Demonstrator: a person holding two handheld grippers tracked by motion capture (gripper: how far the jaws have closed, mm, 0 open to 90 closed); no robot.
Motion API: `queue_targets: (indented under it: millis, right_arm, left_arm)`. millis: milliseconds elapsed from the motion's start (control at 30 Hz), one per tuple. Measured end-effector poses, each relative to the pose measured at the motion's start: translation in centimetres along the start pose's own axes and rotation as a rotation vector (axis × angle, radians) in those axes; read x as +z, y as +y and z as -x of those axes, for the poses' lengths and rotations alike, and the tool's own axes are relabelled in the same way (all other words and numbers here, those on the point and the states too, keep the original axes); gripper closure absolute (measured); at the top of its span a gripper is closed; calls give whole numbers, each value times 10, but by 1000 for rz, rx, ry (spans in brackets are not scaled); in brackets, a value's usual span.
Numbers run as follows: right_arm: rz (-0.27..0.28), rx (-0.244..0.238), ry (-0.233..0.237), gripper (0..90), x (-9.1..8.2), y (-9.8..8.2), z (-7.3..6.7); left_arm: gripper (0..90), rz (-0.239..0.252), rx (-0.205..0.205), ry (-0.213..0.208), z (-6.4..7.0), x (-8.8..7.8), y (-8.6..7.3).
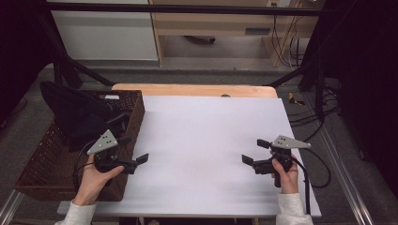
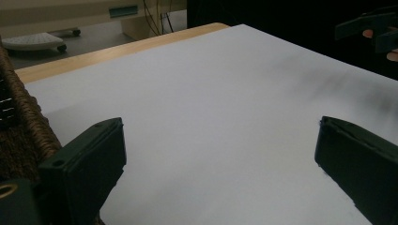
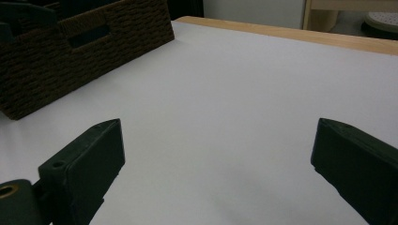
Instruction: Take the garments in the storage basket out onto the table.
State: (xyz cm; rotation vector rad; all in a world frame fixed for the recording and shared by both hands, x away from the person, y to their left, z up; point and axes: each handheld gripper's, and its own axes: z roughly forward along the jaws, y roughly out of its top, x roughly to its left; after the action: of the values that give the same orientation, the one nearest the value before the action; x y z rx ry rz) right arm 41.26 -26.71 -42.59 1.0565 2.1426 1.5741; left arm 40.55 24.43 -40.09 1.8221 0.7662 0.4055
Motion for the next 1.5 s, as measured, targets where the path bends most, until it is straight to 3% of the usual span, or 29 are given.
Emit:
queue_targets:
  millis: [1500]
  right_arm:
    - [-11, 1, 0, 36, 1, -1, 0]
  left_arm:
    - [22, -7, -14, 35, -3, -3, 6]
